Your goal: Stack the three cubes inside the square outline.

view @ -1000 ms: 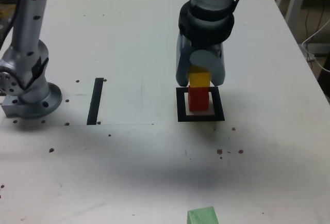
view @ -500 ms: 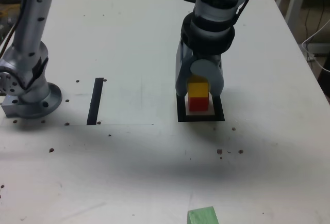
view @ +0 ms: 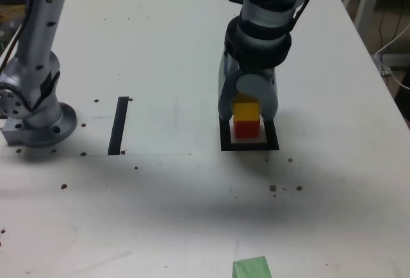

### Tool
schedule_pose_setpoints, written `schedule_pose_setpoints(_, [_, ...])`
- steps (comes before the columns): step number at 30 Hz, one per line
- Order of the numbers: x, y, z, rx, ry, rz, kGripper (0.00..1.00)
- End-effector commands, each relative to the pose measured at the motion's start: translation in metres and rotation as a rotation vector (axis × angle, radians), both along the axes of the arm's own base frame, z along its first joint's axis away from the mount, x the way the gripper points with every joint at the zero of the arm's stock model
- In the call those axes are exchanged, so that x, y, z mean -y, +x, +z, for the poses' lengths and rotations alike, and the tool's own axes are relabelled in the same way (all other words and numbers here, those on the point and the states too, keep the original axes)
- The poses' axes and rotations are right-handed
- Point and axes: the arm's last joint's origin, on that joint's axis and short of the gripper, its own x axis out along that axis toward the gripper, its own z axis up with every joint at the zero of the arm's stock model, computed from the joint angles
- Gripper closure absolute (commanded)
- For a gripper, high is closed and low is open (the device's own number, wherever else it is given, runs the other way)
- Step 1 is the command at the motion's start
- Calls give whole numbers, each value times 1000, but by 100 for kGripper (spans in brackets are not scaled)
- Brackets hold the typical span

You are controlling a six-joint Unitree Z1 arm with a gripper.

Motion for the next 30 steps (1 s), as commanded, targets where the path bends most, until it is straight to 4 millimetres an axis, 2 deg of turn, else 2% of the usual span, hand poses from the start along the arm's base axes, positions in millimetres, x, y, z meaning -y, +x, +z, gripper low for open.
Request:
schedule_pose_setpoints(1, [-1, -2, 2, -4, 4, -3, 9])
schedule_pose_setpoints(4, [-2, -4, 3, -8, 15, -4, 1])
schedule_pose_setpoints(12, [-1, -6, 9, 8, 27, -9, 1])
schedule_pose_setpoints(16, [4, -14, 22, 32, 30, -31, 1])
schedule_pose_setpoints(22, [26, -44, 48, 59, 19, -81, 1])
schedule_pose_setpoints(30, [70, -82, 43, 57, -12, -51, 1])
